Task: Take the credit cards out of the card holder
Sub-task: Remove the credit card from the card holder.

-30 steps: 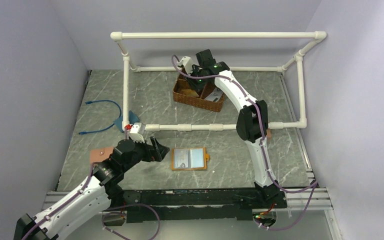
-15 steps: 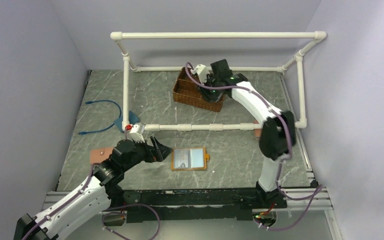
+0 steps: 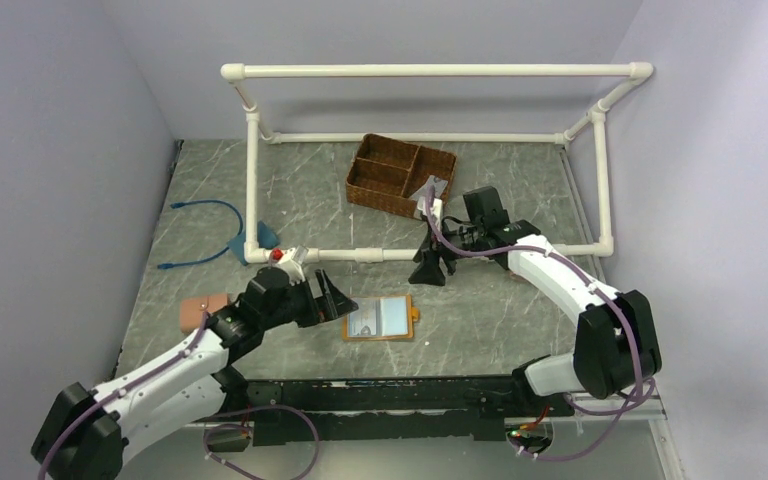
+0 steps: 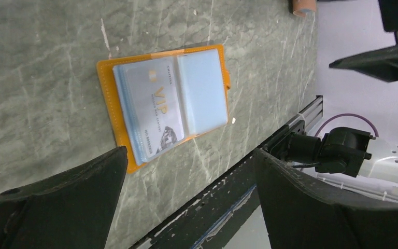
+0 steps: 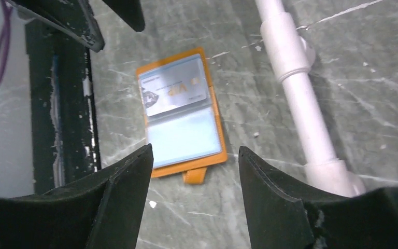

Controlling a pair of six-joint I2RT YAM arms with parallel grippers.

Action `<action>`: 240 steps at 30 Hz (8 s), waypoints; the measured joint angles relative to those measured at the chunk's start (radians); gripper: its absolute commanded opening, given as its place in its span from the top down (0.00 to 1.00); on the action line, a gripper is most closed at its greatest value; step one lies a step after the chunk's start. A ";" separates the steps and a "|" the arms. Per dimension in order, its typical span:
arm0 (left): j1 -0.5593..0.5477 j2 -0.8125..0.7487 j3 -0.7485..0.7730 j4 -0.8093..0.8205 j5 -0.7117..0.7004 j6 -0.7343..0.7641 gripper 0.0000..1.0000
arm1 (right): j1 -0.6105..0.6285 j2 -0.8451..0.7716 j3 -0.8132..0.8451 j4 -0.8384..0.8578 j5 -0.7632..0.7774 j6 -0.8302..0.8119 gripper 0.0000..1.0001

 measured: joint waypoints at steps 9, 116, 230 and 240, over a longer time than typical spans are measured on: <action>-0.029 0.249 0.188 -0.093 0.025 -0.008 0.29 | 0.017 -0.001 -0.053 0.087 -0.119 -0.038 0.63; -0.091 0.477 0.079 0.307 0.068 -0.078 0.63 | 0.275 0.498 0.134 -0.043 0.139 0.032 0.94; -0.091 0.505 0.002 0.460 -0.001 -0.082 1.00 | 0.240 0.489 0.181 -0.145 0.051 -0.032 0.81; -0.091 0.405 -0.048 0.471 0.000 0.028 1.00 | 0.232 0.459 0.206 -0.202 -0.016 -0.079 0.79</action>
